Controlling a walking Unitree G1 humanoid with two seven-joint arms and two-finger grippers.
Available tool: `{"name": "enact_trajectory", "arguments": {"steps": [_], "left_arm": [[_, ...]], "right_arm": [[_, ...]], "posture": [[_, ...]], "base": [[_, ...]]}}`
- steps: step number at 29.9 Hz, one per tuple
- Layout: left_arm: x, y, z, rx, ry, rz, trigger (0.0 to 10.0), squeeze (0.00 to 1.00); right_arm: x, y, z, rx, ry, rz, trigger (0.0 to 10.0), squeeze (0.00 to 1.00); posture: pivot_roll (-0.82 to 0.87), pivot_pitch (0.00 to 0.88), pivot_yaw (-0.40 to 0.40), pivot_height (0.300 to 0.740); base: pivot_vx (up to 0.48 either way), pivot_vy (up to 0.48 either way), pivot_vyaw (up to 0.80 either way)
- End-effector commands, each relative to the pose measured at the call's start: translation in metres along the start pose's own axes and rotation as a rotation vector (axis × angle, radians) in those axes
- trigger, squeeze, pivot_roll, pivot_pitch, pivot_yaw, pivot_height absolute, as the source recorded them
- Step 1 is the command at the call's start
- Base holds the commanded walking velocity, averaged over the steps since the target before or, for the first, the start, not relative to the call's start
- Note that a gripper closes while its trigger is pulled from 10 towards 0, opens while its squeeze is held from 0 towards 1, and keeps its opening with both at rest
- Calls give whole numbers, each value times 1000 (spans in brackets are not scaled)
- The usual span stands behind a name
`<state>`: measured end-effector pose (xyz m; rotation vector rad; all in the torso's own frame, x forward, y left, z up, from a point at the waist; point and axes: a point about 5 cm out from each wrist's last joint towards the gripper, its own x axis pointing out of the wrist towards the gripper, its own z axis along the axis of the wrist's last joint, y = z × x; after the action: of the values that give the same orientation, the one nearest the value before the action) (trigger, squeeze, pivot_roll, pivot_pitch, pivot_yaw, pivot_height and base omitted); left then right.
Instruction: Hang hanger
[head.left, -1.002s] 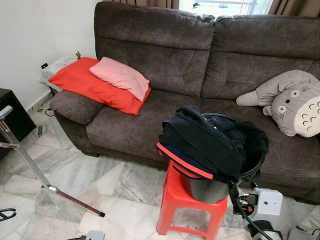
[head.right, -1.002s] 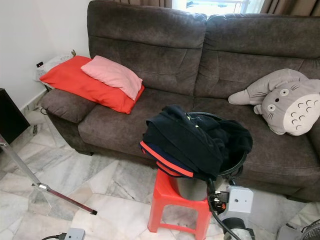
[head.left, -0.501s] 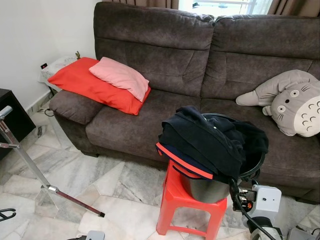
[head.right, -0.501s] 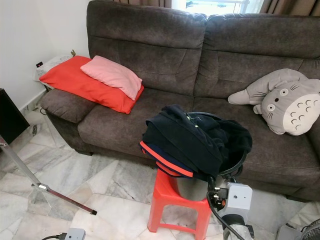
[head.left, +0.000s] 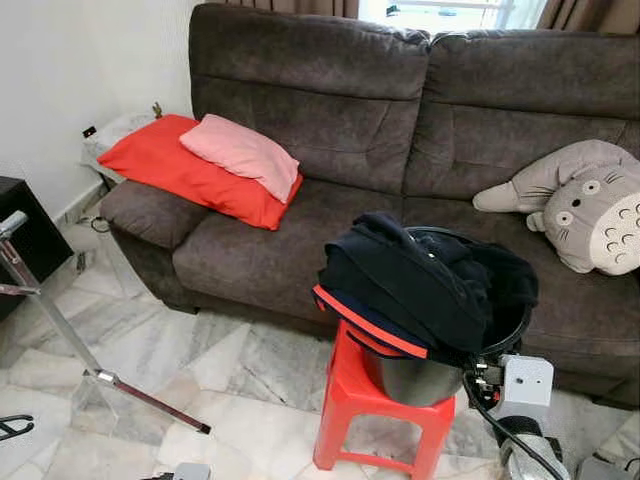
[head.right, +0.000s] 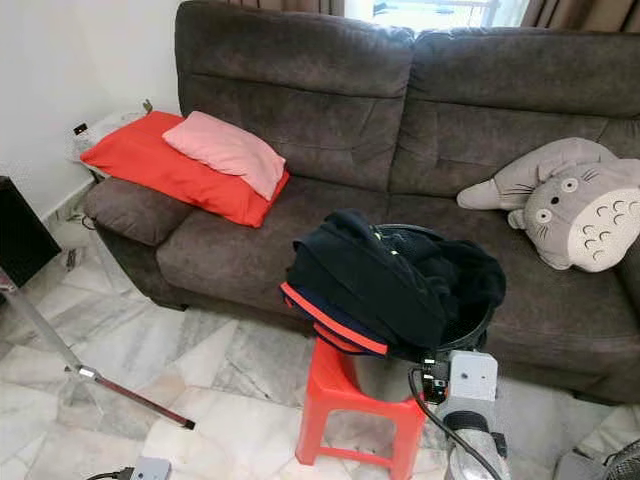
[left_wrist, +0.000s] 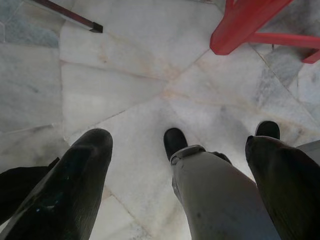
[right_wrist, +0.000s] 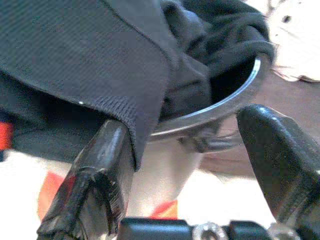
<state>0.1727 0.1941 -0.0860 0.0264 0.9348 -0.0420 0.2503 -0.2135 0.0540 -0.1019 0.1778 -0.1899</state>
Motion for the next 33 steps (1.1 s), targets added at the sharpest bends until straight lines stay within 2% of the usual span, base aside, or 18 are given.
{"name": "enact_trajectory", "arguments": {"steps": [1, 7, 9, 17, 18, 20, 23, 24, 28, 33], "left_arm": [[-1, -1, -6, 23, 27, -6, 10000, 0], [-1, 0, -7, 22, 29, -4, 10000, 0], [-2, 0, -8, 22, 32, -4, 10000, 0], [-2, 0, -10, 23, 36, -4, 10000, 0], [-2, 0, -10, 22, 36, -4, 10000, 0], [-2, 0, -10, 22, 36, -4, 10000, 0], [-2, 0, -10, 25, 39, -8, 10000, 0], [-2, 0, -10, 25, 39, -9, 10000, 0], [-2, 0, -10, 22, 39, -7, 10000, 0], [-2, 0, -10, 23, 38, -4, 10000, 0]], "right_arm": [[2, -1, 0, 30, 7, -22, 10000, 0], [4, -2, 3, 68, -8, -62, 10000, 0], [5, -2, 11, 91, -70, -73, 10000, 0], [9, 2, 13, 77, -87, -23, 10000, 0], [10, 6, 11, 33, -64, 8, 10000, 0], [11, 7, 10, 20, -57, 21, 10000, 0], [14, 8, -4, -94, 32, 28, 10000, 0], [15, 7, -6, -58, 43, 17, 10000, 0], [18, 9, 2, -44, -4, 19, 10000, 0], [19, 0, 19, 5, -125, -78, 10000, 0]], "posture": [[-74, 29, 25, 740], [-71, 30, 24, 740], [-72, 30, 26, 740], [-68, 30, 26, 740], [-68, 30, 26, 740], [-69, 30, 28, 740], [-69, 28, 28, 740], [-62, 28, 27, 740], [-65, 27, 30, 740], [-63, 26, 29, 740]], "base": [[0, 0, 0], [0, 0, 0], [0, 0, 0], [0, 0, 0], [0, 0, 0], [0, 0, 0], [0, 0, 0], [0, 0, 0], [0, 0, 0], [0, 0, 0]]}}
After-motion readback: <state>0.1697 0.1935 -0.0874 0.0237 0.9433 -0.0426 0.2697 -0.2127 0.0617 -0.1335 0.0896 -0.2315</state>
